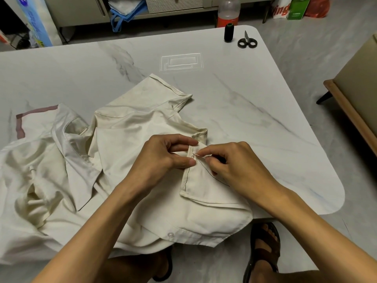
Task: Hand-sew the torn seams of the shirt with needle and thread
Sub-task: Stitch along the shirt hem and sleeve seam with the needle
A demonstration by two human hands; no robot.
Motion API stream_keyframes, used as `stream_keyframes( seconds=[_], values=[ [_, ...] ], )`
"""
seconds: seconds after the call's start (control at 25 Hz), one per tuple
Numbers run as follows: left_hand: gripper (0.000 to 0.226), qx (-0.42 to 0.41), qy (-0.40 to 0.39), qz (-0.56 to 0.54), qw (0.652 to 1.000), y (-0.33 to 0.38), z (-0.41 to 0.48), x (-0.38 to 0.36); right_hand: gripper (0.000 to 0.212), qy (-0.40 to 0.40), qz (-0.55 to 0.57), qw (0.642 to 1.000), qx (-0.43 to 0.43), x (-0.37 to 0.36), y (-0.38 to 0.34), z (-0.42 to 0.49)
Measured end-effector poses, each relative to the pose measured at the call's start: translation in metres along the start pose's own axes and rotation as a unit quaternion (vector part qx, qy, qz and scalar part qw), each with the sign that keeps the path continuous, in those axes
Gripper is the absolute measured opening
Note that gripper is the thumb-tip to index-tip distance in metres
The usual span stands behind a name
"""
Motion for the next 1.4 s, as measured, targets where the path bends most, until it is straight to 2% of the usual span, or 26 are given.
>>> stream_keyframes(
  seconds=[0.56, 0.96, 1.16, 1.4],
  values=[
    [0.037, -0.006, -0.004, 0.006, 1.000, 0.000, 0.000, 0.000, 0.026, 0.008, 0.006, 1.000, 0.006, 0.001, -0.001, 0.000],
    [0.041, -0.002, -0.030, 0.015, 0.999, -0.004, 0.001, -0.004, 0.024, 0.015, -0.030, 0.999, 0.037, 0.000, -0.005, 0.000],
    [0.042, -0.005, -0.024, 0.031, 0.999, -0.004, 0.001, -0.009, 0.020, 0.022, -0.111, 0.987, 0.110, 0.000, -0.016, -0.002],
    [0.043, 0.001, -0.029, 0.042, 0.999, -0.004, 0.001, -0.014, 0.025, -0.017, -0.197, 0.973, 0.123, -0.009, -0.018, 0.001]
  ],
)
Point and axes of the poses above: each hand's wrist, its own z-axis towards the middle knuckle, its own x-axis out of the back of the hand, y = z × x, the point moved 8 cm from there along z, towards the middle knuckle, and after that the axes turned 5 degrees about -z, right-handed, at the moved point
